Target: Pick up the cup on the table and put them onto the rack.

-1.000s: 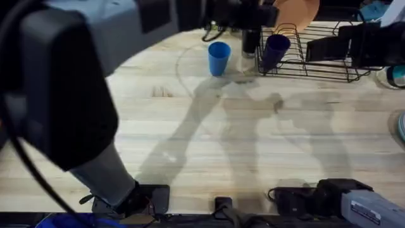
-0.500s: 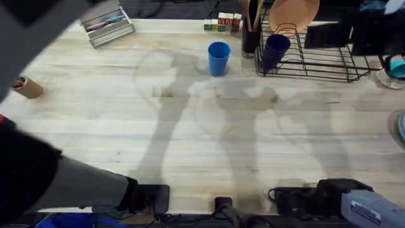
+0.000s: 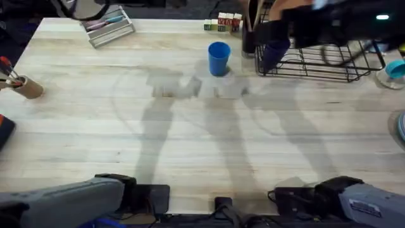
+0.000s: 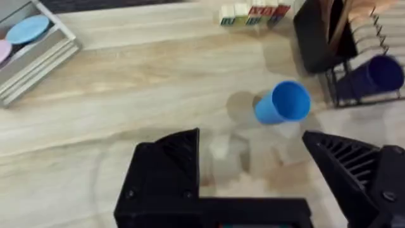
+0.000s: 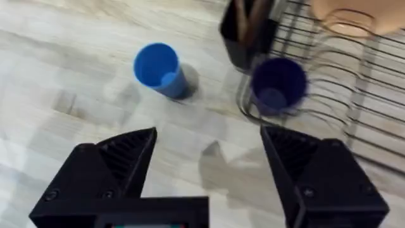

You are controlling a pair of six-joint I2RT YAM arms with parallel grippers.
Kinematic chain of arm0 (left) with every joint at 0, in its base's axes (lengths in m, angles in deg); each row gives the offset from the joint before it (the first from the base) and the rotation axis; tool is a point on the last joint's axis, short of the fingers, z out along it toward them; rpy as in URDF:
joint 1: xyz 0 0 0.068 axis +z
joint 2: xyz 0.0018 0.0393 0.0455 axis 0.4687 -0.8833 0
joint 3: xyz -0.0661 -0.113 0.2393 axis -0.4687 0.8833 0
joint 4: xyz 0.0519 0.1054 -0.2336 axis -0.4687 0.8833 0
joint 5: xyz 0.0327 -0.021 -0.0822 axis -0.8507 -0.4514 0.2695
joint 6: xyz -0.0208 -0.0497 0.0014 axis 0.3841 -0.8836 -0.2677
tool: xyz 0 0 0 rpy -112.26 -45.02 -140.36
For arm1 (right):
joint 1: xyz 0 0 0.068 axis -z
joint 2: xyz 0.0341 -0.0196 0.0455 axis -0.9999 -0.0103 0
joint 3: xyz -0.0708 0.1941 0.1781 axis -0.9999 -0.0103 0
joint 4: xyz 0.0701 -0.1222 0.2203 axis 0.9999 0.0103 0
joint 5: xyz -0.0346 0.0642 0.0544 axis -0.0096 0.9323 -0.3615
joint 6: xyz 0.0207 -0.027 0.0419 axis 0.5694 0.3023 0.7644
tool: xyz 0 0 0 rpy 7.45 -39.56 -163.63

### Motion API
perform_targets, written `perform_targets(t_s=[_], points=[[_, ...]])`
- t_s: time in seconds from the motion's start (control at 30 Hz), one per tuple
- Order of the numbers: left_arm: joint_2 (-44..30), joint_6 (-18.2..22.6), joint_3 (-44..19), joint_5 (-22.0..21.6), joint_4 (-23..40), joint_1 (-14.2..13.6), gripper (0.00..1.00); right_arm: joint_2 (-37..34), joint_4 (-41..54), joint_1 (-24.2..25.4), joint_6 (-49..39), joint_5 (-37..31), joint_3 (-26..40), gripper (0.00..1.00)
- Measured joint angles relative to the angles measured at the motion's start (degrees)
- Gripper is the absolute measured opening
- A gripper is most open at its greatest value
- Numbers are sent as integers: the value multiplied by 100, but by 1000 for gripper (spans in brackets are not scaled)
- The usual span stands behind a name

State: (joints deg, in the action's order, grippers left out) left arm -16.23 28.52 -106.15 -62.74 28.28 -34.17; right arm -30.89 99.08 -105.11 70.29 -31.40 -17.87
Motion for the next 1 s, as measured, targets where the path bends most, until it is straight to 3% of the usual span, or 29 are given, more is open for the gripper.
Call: perform_targets(t_s=[0.37,0.7,1.0], points=[[220,384,0,-355,1006,0,995,-1311,-1109,-453,614,-118,0,995],[219,406,0,-369,1005,0,995,-1447,-1361,-455,1033,-118,3,995],[221,406,0,-370,1005,0,995,-2223,-1707,-610,1342,-120,20,995]])
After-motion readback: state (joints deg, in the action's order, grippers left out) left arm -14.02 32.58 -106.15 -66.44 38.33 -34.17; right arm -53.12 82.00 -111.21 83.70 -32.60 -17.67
